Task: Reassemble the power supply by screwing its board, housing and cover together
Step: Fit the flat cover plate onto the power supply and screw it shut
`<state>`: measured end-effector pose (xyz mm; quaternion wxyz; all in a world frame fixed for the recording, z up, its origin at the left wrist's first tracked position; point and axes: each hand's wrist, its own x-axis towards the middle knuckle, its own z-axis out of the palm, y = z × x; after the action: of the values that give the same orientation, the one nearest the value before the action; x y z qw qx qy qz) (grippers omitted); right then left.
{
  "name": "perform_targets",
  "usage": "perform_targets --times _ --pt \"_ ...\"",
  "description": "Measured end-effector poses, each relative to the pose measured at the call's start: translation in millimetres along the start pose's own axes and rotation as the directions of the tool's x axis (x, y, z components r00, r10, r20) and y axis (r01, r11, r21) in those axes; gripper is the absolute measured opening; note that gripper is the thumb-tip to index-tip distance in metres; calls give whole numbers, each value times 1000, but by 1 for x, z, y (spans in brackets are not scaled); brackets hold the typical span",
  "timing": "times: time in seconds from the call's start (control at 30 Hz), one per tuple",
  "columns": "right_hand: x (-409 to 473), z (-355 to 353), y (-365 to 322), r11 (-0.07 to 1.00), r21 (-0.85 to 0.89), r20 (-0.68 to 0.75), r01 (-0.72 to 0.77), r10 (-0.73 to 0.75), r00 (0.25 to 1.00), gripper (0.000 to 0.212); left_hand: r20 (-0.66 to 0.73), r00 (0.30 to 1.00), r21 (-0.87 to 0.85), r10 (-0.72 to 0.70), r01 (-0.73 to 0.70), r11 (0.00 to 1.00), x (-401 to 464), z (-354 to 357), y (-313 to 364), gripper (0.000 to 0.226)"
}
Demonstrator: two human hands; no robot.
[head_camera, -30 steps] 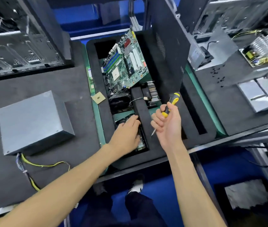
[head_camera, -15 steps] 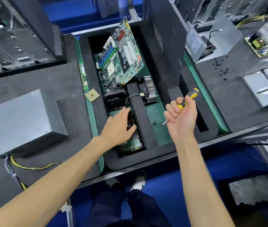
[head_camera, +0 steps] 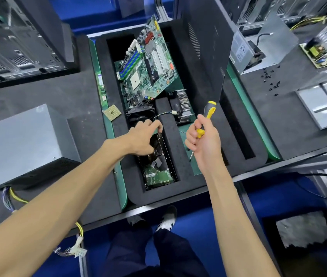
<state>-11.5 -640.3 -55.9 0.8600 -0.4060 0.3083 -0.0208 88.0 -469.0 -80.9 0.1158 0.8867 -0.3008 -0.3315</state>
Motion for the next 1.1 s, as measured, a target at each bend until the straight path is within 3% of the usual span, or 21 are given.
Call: perform_targets --times 0.1,0.17,0.47,0.67,0.9,1.03,1.1 --pt "0 5 4 981 -191 21 29 -25 999 34 19 1000 -214 25 -20 977 1 3 -4 44" --pt "-1 5 5 964 -263 47 45 -34 998 28 39 999 -268 27 -15 963 1 5 -8 43" --pt "-6 -3 -3 775 -610 181 164 -65 981 21 -45 996 -181 71 -78 980 16 -2 -3 46" --pt "-4 -7 8 737 -642 228 210 -77 971 29 -66 988 -248 138 -150 957 8 -33 -6 44" --pt "-17 10 3 450 -833 363 322 6 932 55 -139 976 -317 167 -204 926 -26 -84 21 36" --pt "-34 20 -26 238 -823 466 515 -235 853 37 -246 946 -357 213 -293 887 -35 -109 49 37" --pt "-43 19 -48 192 -804 472 563 -370 800 32 -329 912 -399 243 -368 840 -34 -114 68 36"
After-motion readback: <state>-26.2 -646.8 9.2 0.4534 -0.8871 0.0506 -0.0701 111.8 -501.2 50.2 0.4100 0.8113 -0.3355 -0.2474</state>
